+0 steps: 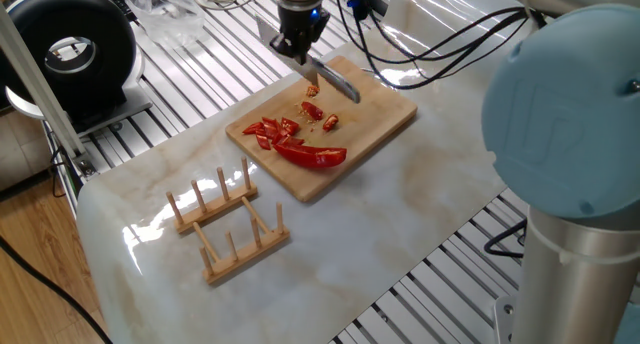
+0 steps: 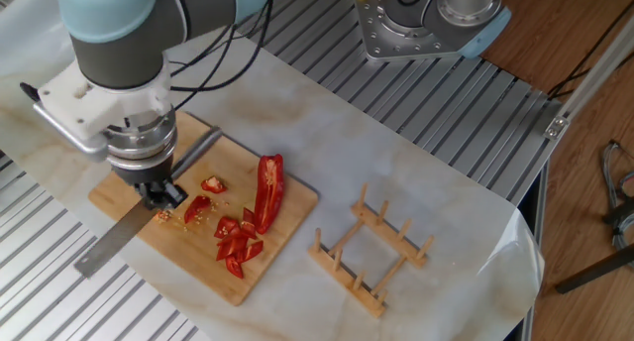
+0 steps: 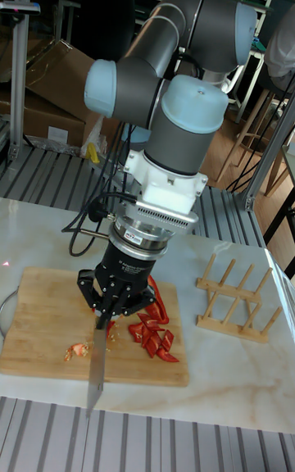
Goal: Chop the chili peppers
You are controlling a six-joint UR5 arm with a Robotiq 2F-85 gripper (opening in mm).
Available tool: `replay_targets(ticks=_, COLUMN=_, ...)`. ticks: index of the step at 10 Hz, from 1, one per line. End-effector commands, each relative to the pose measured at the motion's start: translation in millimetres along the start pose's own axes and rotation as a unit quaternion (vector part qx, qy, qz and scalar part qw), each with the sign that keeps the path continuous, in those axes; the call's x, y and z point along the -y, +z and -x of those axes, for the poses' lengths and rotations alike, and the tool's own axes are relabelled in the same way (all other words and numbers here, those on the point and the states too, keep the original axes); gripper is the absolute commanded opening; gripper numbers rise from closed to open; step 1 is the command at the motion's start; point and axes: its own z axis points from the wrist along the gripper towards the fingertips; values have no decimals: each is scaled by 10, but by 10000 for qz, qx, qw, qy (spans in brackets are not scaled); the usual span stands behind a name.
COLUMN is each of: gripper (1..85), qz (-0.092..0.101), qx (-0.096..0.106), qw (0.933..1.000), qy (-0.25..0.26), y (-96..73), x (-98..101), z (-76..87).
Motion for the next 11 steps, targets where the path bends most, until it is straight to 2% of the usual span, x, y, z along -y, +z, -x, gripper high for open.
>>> replay_targets(ticks=1, gripper=13, qz=192, qx=366, qw=9973, qy=614, y=4, x=-67, z=197)
replay_targets(ticks=2, gripper=13, qz=166, qx=269, qw=9976, qy=610, y=14, x=-88, z=157)
replay_targets(ticks=4, gripper=13, qz=30, qx=199, qw=9982, qy=560, y=51, x=-126, z=139)
replay_targets(ticks=6, gripper=13, qz=-17, qx=50, qw=9986, qy=532, y=84, x=-154, z=4)
replay_targets(ticks=11, gripper=13, qz=-62, qx=54, qw=9988, qy=492, y=201, x=-117, z=-133)
